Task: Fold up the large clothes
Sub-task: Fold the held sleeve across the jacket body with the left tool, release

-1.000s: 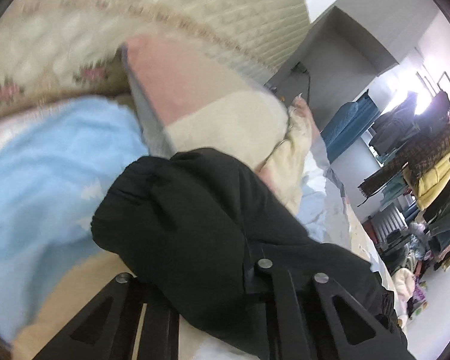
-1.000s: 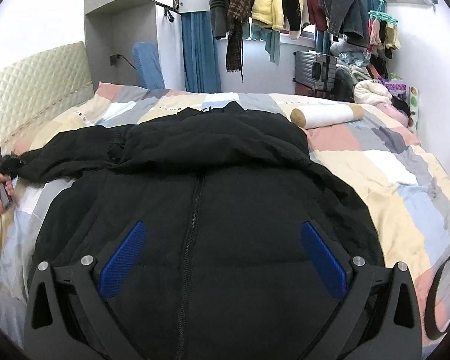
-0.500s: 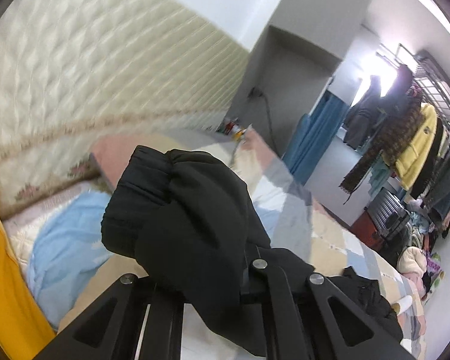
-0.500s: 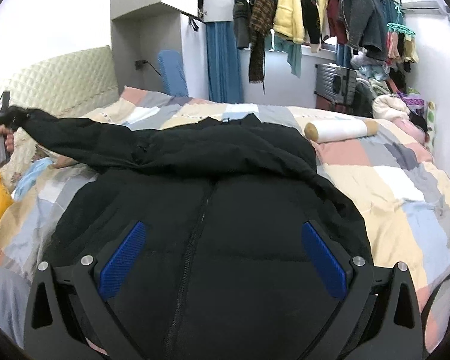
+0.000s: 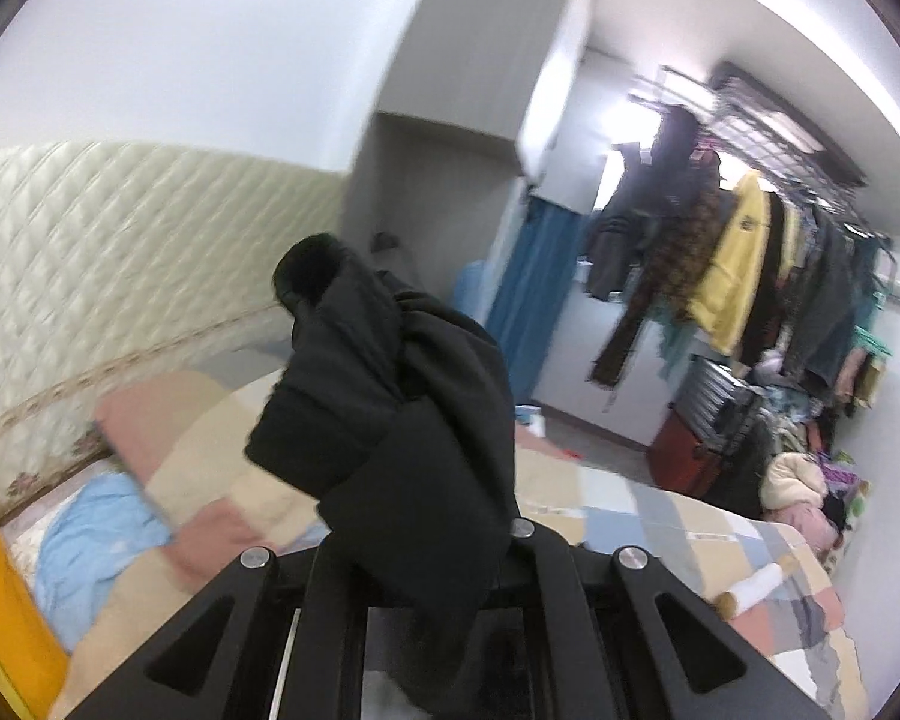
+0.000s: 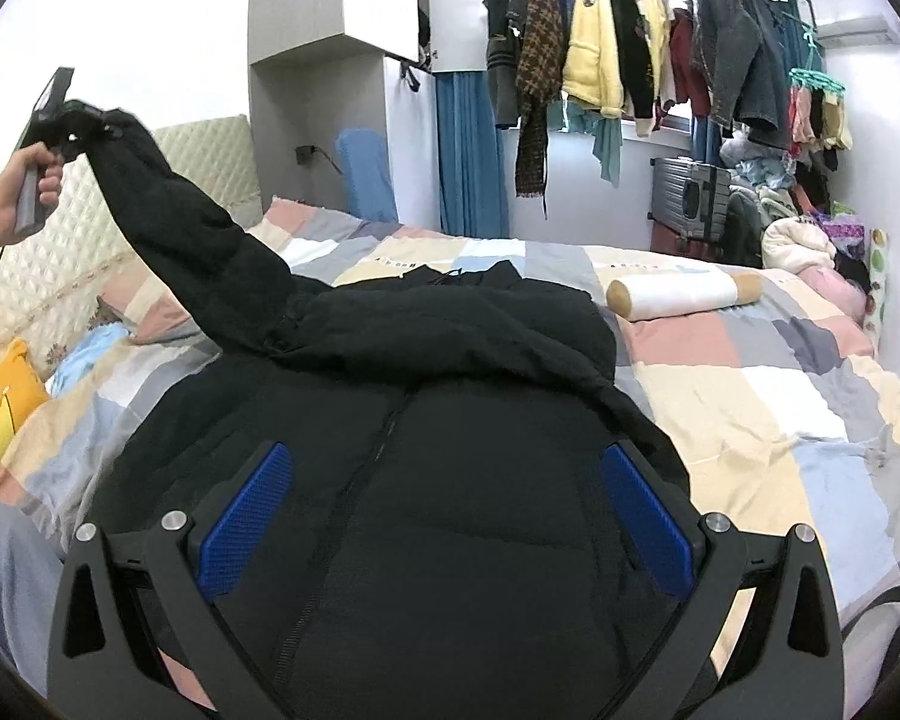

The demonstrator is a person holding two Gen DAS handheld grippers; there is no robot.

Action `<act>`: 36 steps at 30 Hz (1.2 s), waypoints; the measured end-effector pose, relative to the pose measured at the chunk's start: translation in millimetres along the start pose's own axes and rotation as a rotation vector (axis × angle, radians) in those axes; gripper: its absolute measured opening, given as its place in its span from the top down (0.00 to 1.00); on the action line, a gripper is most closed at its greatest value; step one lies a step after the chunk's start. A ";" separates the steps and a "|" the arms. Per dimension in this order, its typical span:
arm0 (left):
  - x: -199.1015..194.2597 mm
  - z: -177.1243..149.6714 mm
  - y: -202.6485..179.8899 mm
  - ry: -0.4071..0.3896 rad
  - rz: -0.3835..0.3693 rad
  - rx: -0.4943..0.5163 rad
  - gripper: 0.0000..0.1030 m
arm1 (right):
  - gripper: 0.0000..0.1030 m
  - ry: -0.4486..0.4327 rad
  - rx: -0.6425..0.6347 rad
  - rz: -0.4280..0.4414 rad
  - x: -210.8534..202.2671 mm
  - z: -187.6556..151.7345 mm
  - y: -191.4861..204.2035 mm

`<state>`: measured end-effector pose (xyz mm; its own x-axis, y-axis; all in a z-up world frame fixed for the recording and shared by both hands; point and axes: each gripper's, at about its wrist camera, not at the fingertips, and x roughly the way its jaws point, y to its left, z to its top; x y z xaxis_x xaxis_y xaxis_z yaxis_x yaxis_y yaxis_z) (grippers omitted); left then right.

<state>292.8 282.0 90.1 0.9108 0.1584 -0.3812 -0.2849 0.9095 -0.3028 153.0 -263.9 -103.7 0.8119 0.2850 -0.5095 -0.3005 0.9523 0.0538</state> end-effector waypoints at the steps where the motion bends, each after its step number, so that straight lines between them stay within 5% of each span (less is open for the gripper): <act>1: 1.0 -3.5 -22.4 0.005 -0.008 0.035 0.91 | 0.00 -0.005 0.009 0.000 -1.0 1.1 -5.2; 12: 25.4 -71.3 -246.2 0.058 -0.214 0.280 0.91 | 0.00 -0.039 0.034 -0.032 -7.8 -1.6 -41.7; 21: 71.2 -198.4 -388.3 0.200 -0.411 0.423 0.91 | 0.00 -0.078 0.068 -0.019 -1.5 -9.0 -57.4; 27: 120.0 -302.0 -417.4 0.328 -0.442 0.528 0.91 | 0.00 -0.023 0.141 -0.006 26.1 -19.4 -79.5; 30: 144.0 -346.0 -416.3 0.414 -0.437 0.497 0.91 | 0.00 -0.008 0.168 -0.018 38.2 -21.9 -89.9; 32: 161.1 -362.8 -410.2 0.468 -0.442 0.441 0.91 | 0.00 0.012 0.192 -0.014 44.7 -25.1 -97.3; 36: 184.0 -396.4 -417.2 0.477 -0.404 0.486 0.91 | 0.00 0.004 0.269 -0.028 47.3 -30.7 -119.5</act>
<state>460.7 -220.6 -200.0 0.6580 -0.3013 -0.6901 0.3031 0.9449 -0.1236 212.0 -367.6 -160.6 0.8158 0.2583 -0.5175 -0.1340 0.9548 0.2654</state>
